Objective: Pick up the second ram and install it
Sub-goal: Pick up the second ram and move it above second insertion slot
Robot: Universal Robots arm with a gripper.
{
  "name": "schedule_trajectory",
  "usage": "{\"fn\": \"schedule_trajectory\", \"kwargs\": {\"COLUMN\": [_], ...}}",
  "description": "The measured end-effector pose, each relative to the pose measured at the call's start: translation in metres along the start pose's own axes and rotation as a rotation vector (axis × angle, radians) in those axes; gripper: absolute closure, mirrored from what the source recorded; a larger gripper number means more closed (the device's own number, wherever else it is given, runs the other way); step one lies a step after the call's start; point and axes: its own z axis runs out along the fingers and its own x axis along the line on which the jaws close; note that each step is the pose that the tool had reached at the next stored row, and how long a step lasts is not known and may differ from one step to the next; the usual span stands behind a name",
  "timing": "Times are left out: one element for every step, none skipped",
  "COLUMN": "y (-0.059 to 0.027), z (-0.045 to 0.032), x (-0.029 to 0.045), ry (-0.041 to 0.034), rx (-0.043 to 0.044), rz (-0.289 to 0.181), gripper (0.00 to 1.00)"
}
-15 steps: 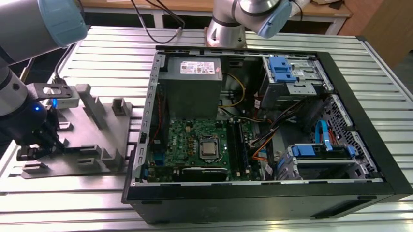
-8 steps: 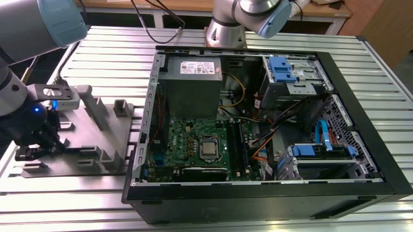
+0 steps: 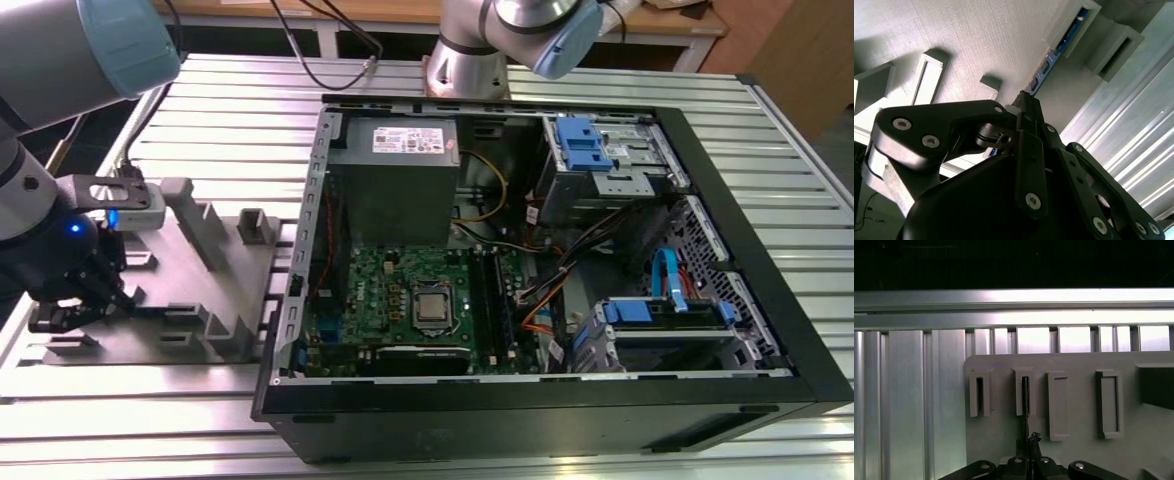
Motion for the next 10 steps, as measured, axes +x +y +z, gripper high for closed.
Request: {"fn": "schedule_trajectory", "kwargs": {"y": [0.0,0.0,0.0,0.0,0.0,0.0,0.0,0.0,0.0,0.0], "z": [0.0,0.0,0.0,-0.0003,-0.0009,-0.0016,-0.0024,-0.0028,-0.0028,-0.0028], "x": [0.0,0.0,0.0,0.0,-0.0001,-0.0001,-0.0001,-0.0002,-0.0002,-0.0002], "ry": [0.0,0.0,-0.0001,-0.0002,-0.0004,-0.0002,0.0,-0.0001,-0.0002,-0.0003], "rx": [0.0,0.0,0.0001,0.0002,0.0005,0.0003,0.0001,0.0001,0.0002,0.0003], "rz": [0.0,0.0,0.0,0.0,0.0,0.0,0.0,0.0,0.0,0.0], "gripper": [0.91,0.91,0.91,0.91,0.91,0.91,0.91,0.91,0.91,0.91]}}
